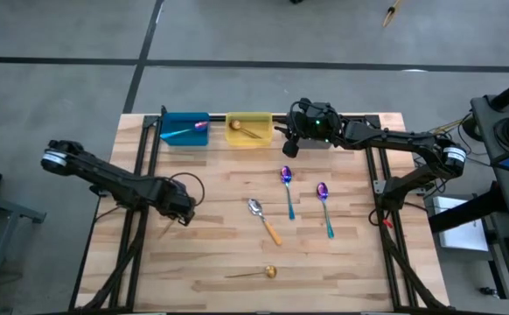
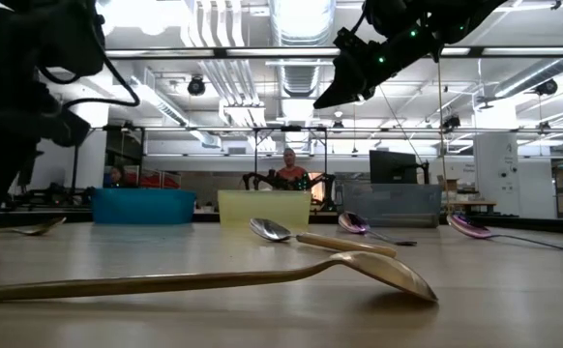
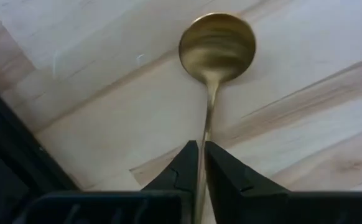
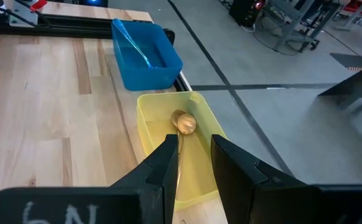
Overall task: Sort silverware by color (type)
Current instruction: Put the gold spoon into the yellow bin
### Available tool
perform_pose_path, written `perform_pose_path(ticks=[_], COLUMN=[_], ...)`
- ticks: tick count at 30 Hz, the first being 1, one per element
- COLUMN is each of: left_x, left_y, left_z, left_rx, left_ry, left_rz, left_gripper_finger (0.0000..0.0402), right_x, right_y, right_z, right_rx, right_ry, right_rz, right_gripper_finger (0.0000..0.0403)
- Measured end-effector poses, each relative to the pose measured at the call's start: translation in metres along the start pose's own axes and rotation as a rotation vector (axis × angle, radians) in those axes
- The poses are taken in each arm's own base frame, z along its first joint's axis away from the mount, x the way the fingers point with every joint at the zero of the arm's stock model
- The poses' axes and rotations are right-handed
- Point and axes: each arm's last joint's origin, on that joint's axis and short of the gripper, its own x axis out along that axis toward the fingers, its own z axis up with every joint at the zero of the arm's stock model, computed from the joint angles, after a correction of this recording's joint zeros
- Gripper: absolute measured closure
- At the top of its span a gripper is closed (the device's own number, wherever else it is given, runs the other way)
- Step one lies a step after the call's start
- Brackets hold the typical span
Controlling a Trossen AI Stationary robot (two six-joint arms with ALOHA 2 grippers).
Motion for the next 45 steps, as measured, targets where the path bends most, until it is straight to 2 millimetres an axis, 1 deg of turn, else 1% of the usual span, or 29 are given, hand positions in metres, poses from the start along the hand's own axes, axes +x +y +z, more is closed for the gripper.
perform_pose_path(ticks=[3,10,12,14,16,18,21,25,26,29,31,33,36,39,45], left_x=[0.003,0.017,0.021,0.025,0.027,0.029,0.030,0.030,0.030,0.026,0.023,0.013,-0.005,-0.027,-0.064], left_y=[-0.002,-0.009,-0.011,-0.013,-0.015,-0.016,-0.019,-0.022,-0.022,-0.024,-0.025,-0.031,-0.043,-0.053,-0.067], left_z=[0.000,0.002,0.002,0.003,0.003,0.003,0.004,0.005,0.005,0.006,0.010,0.015,0.024,0.042,0.072], left_rx=[0.001,0.017,0.019,0.021,0.034,0.057,0.061,0.062,0.061,0.058,0.063,0.076,0.154,0.205,0.355], left_ry=[0.001,0.001,0.003,0.007,0.007,0.001,-0.007,-0.019,-0.026,-0.065,-0.166,-0.274,-0.430,-0.595,-0.822], left_rz=[0.005,0.011,0.019,0.034,0.049,0.063,0.068,0.062,0.060,0.056,0.075,0.058,0.043,0.069,0.149], left_gripper_finger=[0.0358,0.0270,0.0255,0.0251,0.0257,0.0276,0.0315,0.0381,0.0390,0.0394,0.0398,0.0399,0.0400,0.0400,0.0401], right_x=[0.000,0.000,0.000,0.000,0.000,0.000,0.000,0.000,0.000,0.000,0.000,0.000,0.000,0.000,0.000], right_y=[0.000,0.000,0.000,0.000,0.000,0.000,0.000,0.000,0.000,0.000,0.000,0.000,0.000,0.000,0.000], right_z=[0.000,0.000,0.000,0.000,0.000,0.000,0.000,0.000,0.000,0.000,0.000,0.000,0.000,0.000,0.000], right_rx=[0.000,0.000,0.000,0.000,0.000,0.000,0.000,0.000,-0.001,0.000,0.000,0.000,0.000,0.001,0.025], right_ry=[0.000,0.000,0.000,0.000,0.000,0.000,0.000,0.000,0.001,0.001,0.000,0.000,0.000,0.001,-0.002], right_rz=[0.000,0.000,0.000,0.000,0.000,0.000,0.000,0.000,0.000,0.000,0.000,0.000,0.000,0.000,0.001], right_gripper_finger=[0.0316,0.0316,0.0316,0.0316,0.0316,0.0316,0.0316,0.0316,0.0316,0.0316,0.0316,0.0316,0.0316,0.0316,0.0316])
